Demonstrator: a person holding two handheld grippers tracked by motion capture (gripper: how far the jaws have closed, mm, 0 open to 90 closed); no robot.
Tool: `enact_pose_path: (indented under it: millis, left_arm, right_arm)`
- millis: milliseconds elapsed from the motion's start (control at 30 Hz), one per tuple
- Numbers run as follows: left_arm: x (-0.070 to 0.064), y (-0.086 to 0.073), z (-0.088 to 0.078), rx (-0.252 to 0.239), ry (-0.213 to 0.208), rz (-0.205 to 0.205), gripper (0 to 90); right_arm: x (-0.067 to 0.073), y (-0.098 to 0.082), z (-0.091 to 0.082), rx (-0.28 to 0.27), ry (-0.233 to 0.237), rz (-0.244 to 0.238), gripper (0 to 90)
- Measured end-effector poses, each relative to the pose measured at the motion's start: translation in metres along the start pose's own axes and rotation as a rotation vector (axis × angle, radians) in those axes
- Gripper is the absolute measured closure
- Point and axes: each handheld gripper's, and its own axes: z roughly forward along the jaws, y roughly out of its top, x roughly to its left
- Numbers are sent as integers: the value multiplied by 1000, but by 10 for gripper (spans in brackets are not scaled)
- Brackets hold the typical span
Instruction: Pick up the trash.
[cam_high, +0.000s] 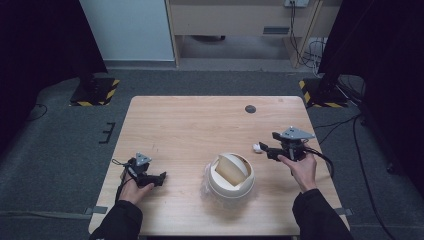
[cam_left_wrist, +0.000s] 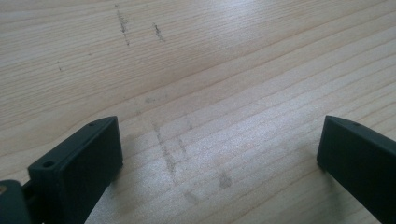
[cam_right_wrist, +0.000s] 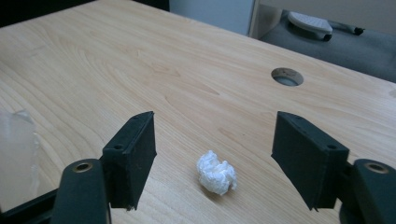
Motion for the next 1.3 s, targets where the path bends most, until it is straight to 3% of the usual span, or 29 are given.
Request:
enact_pose_path:
  millis: [267,600,700,900,1100,1300]
  left_arm:
    - [0,0,0,0,0,0,0]
    - [0,0,0,0,0,0,0]
    - [0,0,0,0,0,0,0]
    - [0,0,0,0,0,0,0]
    - [0,0,0,0,-1,1,0]
    - [0,0,0,0,-1,1,0]
  right_arm:
    - [4,-3,22,62,6,9,314]
    - [4,-8,42,132,3,-24,316]
    - [1,-16,50,152,10,7,329]
    - [4,-21,56,188,29,2,320]
    - [5,-26,62,268,50,-25,319]
    - [4,-27,65,282,31,-33,330]
